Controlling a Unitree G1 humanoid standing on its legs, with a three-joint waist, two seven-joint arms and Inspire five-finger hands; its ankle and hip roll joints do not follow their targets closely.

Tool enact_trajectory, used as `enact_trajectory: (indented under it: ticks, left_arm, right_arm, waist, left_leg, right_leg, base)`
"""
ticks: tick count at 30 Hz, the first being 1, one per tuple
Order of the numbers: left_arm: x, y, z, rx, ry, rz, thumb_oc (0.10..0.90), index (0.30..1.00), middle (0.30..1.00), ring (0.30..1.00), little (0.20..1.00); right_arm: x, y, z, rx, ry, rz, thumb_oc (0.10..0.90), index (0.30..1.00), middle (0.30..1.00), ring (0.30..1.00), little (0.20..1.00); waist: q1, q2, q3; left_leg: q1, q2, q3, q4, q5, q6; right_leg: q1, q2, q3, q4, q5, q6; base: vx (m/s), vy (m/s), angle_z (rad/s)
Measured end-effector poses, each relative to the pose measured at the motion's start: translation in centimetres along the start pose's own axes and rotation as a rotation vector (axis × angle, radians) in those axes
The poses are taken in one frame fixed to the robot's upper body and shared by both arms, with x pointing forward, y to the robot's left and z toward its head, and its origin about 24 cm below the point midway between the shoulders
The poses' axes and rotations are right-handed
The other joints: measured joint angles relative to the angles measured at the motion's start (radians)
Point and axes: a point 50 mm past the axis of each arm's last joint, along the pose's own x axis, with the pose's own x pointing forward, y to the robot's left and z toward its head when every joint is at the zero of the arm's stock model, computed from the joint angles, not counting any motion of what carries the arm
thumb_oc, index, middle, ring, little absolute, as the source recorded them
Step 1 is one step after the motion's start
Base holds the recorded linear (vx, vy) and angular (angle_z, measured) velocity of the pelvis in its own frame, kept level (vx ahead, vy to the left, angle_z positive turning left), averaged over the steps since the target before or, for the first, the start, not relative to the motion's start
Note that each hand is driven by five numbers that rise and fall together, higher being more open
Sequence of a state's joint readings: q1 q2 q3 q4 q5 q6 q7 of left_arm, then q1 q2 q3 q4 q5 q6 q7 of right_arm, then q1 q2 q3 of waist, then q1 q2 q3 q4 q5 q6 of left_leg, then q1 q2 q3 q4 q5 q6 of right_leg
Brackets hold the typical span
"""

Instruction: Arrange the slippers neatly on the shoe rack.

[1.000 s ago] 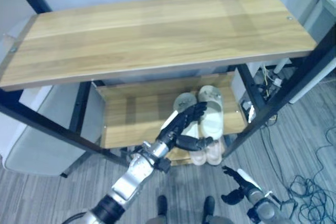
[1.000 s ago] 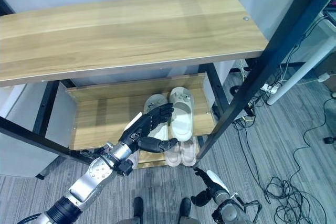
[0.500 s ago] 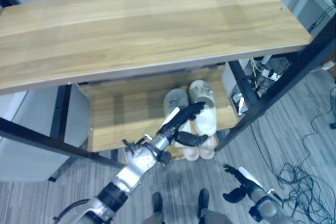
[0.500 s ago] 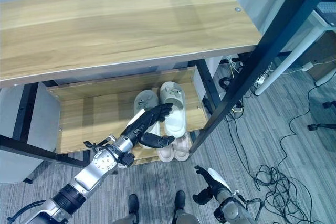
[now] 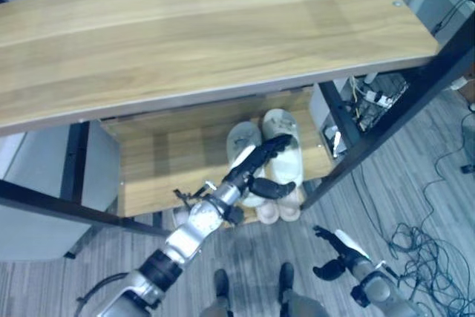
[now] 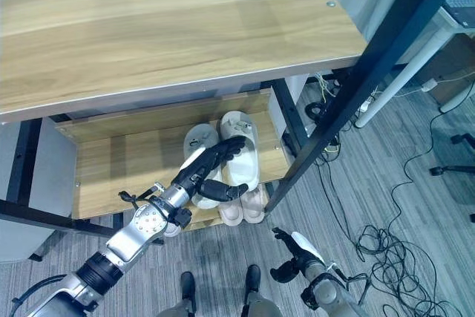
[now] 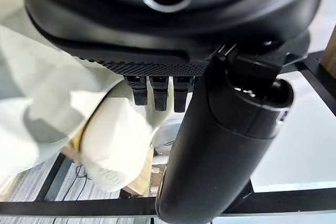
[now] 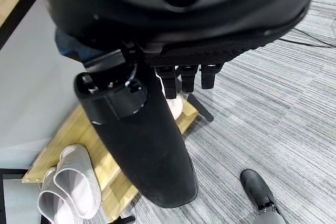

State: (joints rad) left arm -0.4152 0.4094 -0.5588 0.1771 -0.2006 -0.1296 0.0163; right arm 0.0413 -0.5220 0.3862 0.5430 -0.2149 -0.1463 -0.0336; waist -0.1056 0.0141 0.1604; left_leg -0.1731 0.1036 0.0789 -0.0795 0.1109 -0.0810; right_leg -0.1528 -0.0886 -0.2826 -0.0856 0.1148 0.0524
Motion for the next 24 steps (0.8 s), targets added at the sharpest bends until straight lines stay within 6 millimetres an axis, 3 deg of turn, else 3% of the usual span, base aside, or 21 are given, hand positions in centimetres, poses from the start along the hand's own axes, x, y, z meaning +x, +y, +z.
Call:
enact_trajectory:
  ticks: [21, 24]
  left_arm:
    - [0.5, 0.3, 0.9, 0.021, -0.040, -0.005, 0.800, 0.900, 0.900, 0.900, 0.900]
    - [0.4, 0.1, 1.6, 0.009, -0.070, -0.013, 0.800, 0.900, 0.900, 0.900, 0.900]
  right_arm:
    - [-0.1, -0.8, 0.4, -0.026, -0.026, -0.002, 0.800, 0.900, 0.900, 0.900, 0.900]
    - [-0.1, -0.8, 0.4, -0.026, -0.026, -0.002, 0.800, 0.900, 0.900, 0.900, 0.900]
  waist:
    - [0.006, -0.003, 0.016]
    - [0.018, -0.003, 0.044]
  left_leg:
    - [-0.014, 0.000, -0.001, 0.000, 0.000, 0.000]
    - [-0.011, 0.000, -0.002, 0.000, 0.001, -0.001]
  right_leg:
    - [-0.012, 0.000, -0.001, 0.000, 0.001, 0.000]
    - [-0.009, 0.001, -0.003, 0.000, 0.004, -0.002]
  base:
    - [0.00, 0.000, 0.00]
    - [0.00, 0.000, 0.00]
